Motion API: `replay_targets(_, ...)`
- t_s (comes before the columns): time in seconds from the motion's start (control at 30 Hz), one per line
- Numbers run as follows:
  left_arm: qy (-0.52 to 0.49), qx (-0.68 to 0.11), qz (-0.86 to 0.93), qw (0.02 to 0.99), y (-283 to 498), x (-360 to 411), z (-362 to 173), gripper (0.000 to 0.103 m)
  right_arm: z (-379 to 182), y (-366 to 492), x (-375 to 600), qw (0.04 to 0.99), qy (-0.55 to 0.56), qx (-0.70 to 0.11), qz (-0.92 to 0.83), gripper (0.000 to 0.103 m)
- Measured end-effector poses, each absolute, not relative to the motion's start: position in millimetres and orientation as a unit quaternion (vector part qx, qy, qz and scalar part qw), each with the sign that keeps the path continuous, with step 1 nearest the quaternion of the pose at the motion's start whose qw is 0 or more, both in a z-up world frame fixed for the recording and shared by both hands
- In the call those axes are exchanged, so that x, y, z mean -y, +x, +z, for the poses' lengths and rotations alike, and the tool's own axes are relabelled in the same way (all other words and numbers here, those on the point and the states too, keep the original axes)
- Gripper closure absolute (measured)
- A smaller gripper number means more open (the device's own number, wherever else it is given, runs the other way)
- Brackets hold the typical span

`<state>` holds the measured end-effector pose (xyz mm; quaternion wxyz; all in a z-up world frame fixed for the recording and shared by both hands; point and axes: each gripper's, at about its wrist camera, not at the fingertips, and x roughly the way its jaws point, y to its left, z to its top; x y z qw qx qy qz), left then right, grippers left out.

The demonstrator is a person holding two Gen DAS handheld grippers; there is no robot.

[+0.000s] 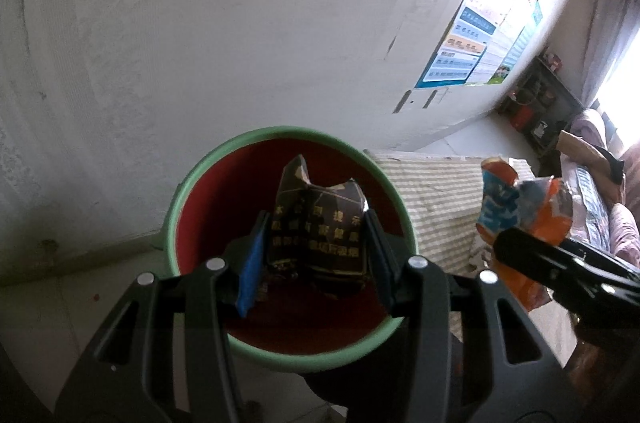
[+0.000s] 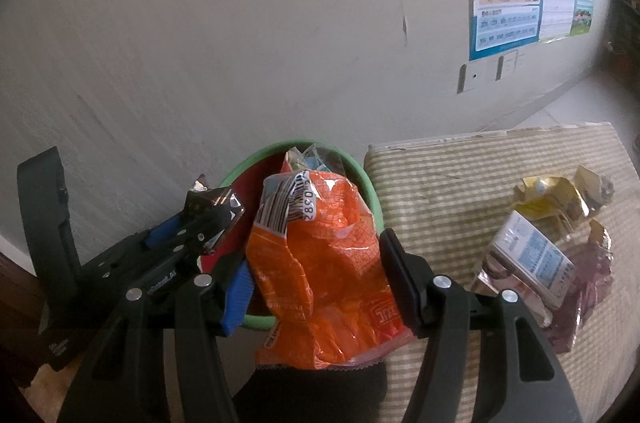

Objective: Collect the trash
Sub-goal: 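Open the left gripper over the bucket while the right drops the orange bag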

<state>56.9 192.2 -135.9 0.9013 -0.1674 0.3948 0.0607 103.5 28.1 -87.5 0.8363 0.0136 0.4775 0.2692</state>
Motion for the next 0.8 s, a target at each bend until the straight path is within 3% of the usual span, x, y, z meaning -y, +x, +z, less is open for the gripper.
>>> replay_targets(0.3,-0.172,-0.399,0.079,0.897,63.7,-208.9,-143.4,0.059,-88.1,123.9,-48.3,0.831,0.019,-0.48,0.281,0.045)
replay_targets(0.37,-0.173,-0.398,0.085,0.897,64.2,-212.1,-145.0,0.058,-84.5,128.3,-52.3,0.832,0.029,-0.474,0.288,0.04)
replay_targets(0.43,-0.175,-0.397,0.099,0.895,64.0,-216.3,-147.3,0.041,-81.4,130.9,-55.4,0.832,0.038,-0.47,0.293,0.033)
replay_targets(0.47,-0.179,-0.395,0.103,0.895,64.4,-218.1,-148.0,0.039,-79.7,131.5,-56.5,0.832,0.041,-0.468,0.295,0.033)
replay_targets(0.8,-0.187,-0.402,0.095,0.891,53.5,-209.5,-147.0,0.039,-74.3,110.9,-25.9,0.834,0.06,-0.466,0.287,0.033)
